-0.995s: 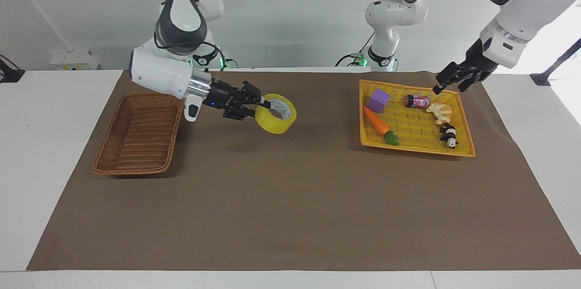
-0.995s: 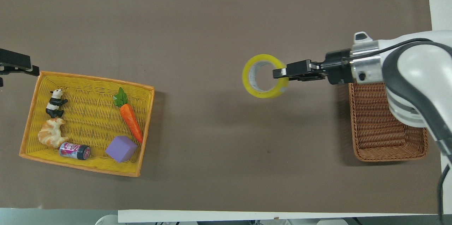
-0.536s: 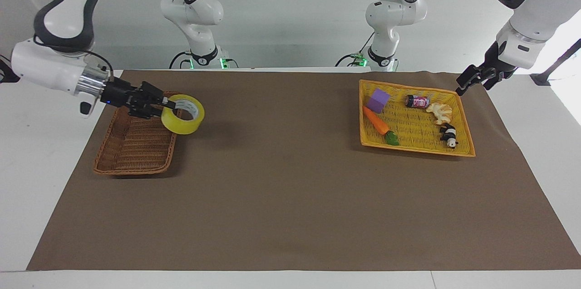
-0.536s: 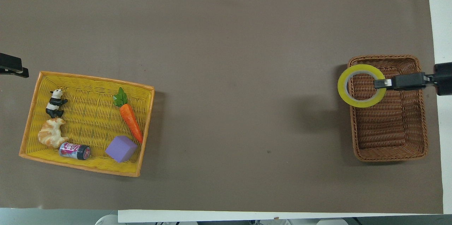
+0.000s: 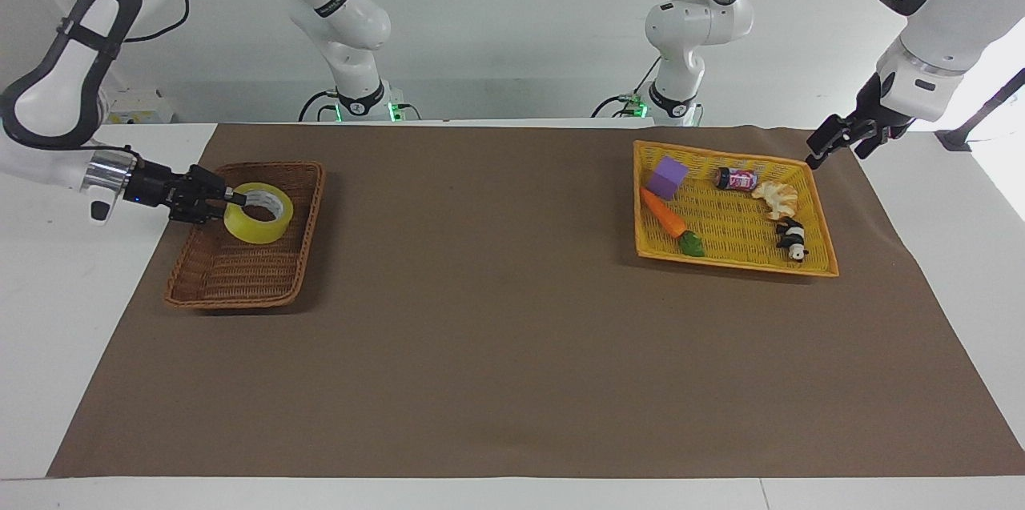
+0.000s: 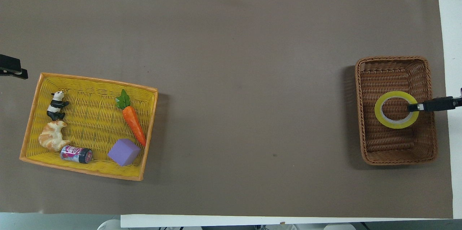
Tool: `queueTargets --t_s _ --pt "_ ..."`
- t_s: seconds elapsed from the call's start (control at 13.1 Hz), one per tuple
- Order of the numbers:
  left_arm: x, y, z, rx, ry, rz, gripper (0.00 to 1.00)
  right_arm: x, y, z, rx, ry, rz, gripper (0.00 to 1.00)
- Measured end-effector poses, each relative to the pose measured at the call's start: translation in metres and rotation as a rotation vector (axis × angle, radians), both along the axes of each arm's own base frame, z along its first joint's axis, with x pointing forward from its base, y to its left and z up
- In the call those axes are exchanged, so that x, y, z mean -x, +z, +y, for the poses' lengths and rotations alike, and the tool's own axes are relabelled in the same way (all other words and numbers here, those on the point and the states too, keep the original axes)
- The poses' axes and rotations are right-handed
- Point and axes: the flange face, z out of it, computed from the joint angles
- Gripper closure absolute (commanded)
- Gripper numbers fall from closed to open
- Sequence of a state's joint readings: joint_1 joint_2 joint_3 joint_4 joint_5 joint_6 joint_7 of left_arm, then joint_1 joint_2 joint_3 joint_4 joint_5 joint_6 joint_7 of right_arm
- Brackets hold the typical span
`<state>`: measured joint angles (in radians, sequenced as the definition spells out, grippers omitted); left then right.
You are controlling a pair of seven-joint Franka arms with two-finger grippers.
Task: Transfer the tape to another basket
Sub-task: 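Open the right gripper to release the tape inside the wicker basket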
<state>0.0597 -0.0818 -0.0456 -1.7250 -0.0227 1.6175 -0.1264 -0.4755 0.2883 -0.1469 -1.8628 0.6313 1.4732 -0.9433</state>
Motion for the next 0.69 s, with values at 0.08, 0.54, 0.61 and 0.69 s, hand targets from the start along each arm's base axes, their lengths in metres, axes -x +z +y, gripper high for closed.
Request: queueTargets --t_s 0.08,0.54,0.61,0.69 --pt "0.0 0.001 0.001 0.0 0.001 -0.004 0.0 0.0 0.001 0.001 0.005 0.009 0.004 1.0" --pt "-0.002 0.004 -0.013 -0.005 -0.027 -0.026 0.0 0.013 -0.022 0.004 0.01 0.058 0.015 1.0" --pt "-0.002 0.007 -0.017 -0.01 -0.036 -0.028 0.0 0.015 -0.025 0.005 0.011 0.057 0.013 1.0" --pt "-0.002 0.009 -0.018 -0.014 -0.042 -0.029 0.0 0.016 -0.028 0.005 0.014 0.058 0.009 1.0"
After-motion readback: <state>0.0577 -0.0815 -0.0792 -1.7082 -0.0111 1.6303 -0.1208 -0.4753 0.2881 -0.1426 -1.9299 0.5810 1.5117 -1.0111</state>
